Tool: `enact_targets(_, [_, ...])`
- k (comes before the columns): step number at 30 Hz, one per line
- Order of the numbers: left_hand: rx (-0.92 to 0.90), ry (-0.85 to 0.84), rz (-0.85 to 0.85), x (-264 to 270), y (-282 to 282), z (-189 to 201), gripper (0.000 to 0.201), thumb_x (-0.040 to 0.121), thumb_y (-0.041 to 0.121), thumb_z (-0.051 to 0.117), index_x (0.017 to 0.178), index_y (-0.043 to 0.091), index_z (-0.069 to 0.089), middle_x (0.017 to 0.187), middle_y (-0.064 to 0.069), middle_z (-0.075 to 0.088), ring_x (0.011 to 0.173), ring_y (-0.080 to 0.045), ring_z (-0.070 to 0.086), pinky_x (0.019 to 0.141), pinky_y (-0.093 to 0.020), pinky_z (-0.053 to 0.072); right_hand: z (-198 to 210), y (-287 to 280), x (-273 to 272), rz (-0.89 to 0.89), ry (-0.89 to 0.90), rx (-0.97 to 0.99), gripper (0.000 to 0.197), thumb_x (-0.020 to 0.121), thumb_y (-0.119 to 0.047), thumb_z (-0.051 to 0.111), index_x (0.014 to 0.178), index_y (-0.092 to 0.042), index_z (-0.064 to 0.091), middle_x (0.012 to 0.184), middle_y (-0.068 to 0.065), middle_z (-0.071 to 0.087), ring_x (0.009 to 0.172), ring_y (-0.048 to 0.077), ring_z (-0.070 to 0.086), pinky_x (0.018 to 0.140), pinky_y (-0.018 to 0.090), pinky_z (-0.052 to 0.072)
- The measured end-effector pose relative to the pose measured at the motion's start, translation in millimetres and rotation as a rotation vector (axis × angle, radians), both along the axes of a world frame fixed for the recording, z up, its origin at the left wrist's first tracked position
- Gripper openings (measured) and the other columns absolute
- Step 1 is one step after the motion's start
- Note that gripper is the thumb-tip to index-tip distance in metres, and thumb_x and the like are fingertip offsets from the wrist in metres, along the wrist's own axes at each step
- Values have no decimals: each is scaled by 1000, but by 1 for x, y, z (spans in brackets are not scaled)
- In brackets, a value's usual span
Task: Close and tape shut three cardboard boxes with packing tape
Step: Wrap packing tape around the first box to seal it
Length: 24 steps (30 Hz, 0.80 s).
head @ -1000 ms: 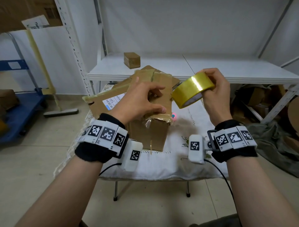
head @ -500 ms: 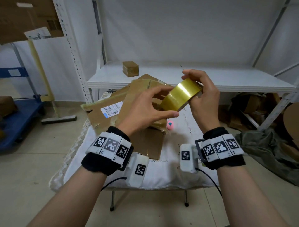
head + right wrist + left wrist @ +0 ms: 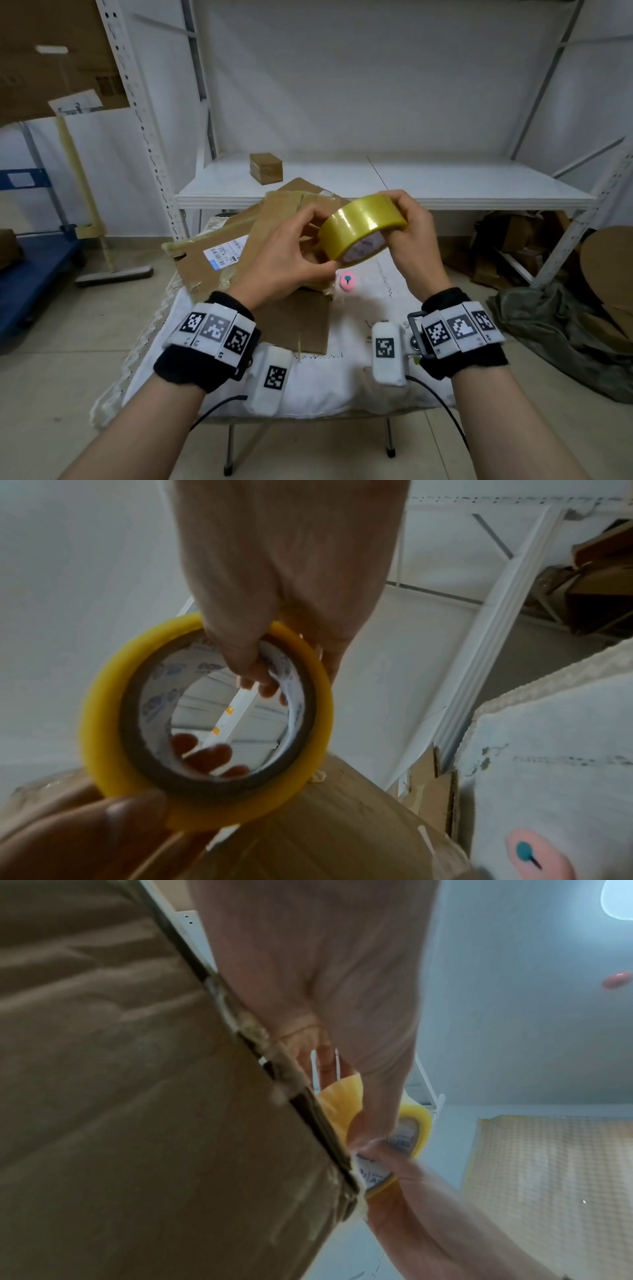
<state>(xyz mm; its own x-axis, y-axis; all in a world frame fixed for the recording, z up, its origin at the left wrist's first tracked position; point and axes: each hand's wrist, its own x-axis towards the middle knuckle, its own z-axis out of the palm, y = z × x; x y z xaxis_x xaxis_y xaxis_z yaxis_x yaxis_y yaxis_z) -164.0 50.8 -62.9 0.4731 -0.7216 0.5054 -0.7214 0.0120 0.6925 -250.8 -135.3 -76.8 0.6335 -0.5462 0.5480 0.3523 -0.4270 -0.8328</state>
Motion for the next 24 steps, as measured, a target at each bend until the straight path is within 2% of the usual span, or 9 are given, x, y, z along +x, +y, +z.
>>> enact_targets(2, [17,-44,-15,0,0,1,67,73,15,87,131,21,54,117,12,61,108,2,58,94,-16,50,-1,1,0,-19,9,-41,51,79,19,44,106,-19,66,101,-2,69,102,21,64,91,58,53])
enact_targets(5, [-28,-141,-48,-1,-1,4,88,71,22,89,147,26,45,132,8,56,117,-8,57,101,-28,49,1,4,-3,-47,-31,-111,54,72,19,43,104,-17,67,109,2,67,109,21,61,95,55,52])
enact_targets(8, [-71,-276,-38,-1,0,8,82,73,29,88,145,24,49,136,7,52,111,-11,59,95,-34,51,5,7,-5,-104,-68,-223,60,67,23,43,102,-19,68,109,5,65,109,16,59,96,40,50])
enact_targets(10, [-64,-364,-34,0,2,11,77,74,30,87,142,22,53,138,5,50,111,-11,57,91,-32,52,7,7,-5,-123,-77,-283,60,69,22,46,104,-21,69,109,5,65,109,15,59,95,33,49])
enact_targets(12, [-41,-436,-30,0,3,13,76,74,28,87,142,22,53,140,3,48,120,-10,53,94,-31,51,8,8,-5,-129,-80,-321,57,72,20,48,107,-20,70,110,5,67,110,16,60,95,32,50])
enact_targets(15, [14,-544,-19,-1,3,15,79,74,27,86,145,25,50,146,3,44,128,-12,45,104,-39,46,11,10,-5,-141,-87,-337,54,74,17,51,112,-15,73,110,5,69,110,18,62,92,32,52])
enact_targets(20, [63,-625,-12,-5,3,19,76,76,27,83,144,27,51,148,2,44,119,-13,47,98,-45,48,16,13,-6,-147,-105,-328,49,81,13,59,118,-17,73,115,0,71,111,13,64,92,25,53])
enact_targets(22, [21,-610,-2,-4,2,18,67,79,28,81,141,26,56,144,1,48,118,-14,51,97,-45,50,15,13,-5,-143,-93,-270,55,79,18,54,118,-16,72,118,-1,71,112,8,63,89,19,52])
enact_targets(24, [-51,-580,5,-2,1,14,55,83,30,78,136,24,61,139,1,53,118,-15,55,94,-42,51,13,12,-5,-115,-83,-172,57,76,22,48,113,-14,72,114,-2,72,108,6,64,84,18,52])
